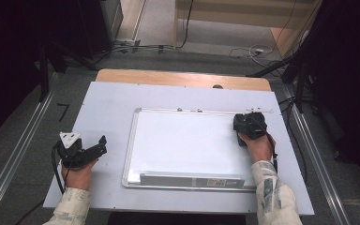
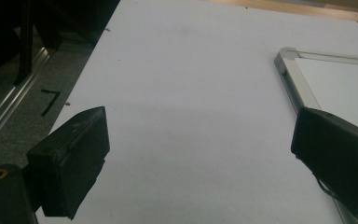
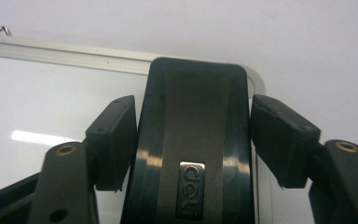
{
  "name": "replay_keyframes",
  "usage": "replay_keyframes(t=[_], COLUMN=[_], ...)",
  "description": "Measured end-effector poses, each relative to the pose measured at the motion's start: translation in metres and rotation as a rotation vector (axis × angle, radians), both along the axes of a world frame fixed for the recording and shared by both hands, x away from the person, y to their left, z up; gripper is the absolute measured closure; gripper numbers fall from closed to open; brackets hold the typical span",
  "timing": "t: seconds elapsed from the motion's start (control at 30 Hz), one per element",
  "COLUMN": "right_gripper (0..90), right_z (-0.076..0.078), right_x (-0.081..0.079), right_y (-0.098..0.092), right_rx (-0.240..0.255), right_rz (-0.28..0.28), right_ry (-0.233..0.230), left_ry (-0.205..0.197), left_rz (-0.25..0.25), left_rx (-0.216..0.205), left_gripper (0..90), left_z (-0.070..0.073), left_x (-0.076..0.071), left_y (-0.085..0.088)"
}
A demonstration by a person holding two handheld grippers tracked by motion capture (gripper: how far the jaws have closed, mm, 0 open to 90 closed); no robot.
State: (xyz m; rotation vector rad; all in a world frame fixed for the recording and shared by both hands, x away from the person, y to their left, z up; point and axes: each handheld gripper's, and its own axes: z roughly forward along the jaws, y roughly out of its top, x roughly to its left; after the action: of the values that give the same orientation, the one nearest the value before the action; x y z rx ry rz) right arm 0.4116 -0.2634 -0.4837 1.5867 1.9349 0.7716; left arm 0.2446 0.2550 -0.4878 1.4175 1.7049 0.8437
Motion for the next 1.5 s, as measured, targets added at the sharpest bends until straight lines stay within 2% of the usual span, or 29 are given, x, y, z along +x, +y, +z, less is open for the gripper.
replay_keyframes(t=[0.1, 0.27, 0.37, 0.47, 0.6, 0.7, 1.03, 1.23, 1.5], right_gripper=[27.6, 23.0, 17.0, 14.4, 9.6, 8.6, 6.8, 6.8, 6.8], right_z=[0.004, 0.009, 0.012, 0.014, 0.020, 0.026, 0.037, 0.041, 0.043], right_x=[-0.003, -0.008, -0.011, -0.017, -0.026, -0.033, -0.052, -0.063, -0.073], right_y=[-0.001, -0.004, -0.005, -0.005, -0.005, -0.004, 0.003, 0.006, 0.007], right_rx=[0.006, 0.013, 0.027, 0.029, 0.060, 0.080, 0.139, 0.135, 0.119], right_rz=[0.011, 0.020, 0.039, 0.061, 0.101, 0.132, 0.212, 0.247, 0.261], right_ry=[-0.032, -0.057, -0.058, -0.079, -0.100, -0.124, -0.140, -0.152, -0.155], left_ry=[-0.001, -0.003, -0.002, -0.001, 0.000, 0.001, -0.002, -0.001, -0.003], left_rz=[0.000, 0.000, 0.000, 0.001, 0.002, -0.001, 0.001, 0.000, -0.001], left_rx=[0.002, 0.001, 0.002, 0.002, 0.002, 0.004, 0.002, 0.004, 0.003], left_gripper=[4.5, 4.4, 4.5, 4.5, 4.5, 4.5, 4.5, 4.5, 4.5], left_z=[0.000, 0.000, 0.000, 0.000, 0.000, 0.000, 0.000, 0.000, 0.001], left_x=[0.000, -0.001, -0.001, -0.001, -0.001, -0.001, -0.001, -0.001, -0.001], left_y=[0.000, 0.001, 0.000, 0.000, 0.000, 0.000, 0.000, 0.000, -0.001])
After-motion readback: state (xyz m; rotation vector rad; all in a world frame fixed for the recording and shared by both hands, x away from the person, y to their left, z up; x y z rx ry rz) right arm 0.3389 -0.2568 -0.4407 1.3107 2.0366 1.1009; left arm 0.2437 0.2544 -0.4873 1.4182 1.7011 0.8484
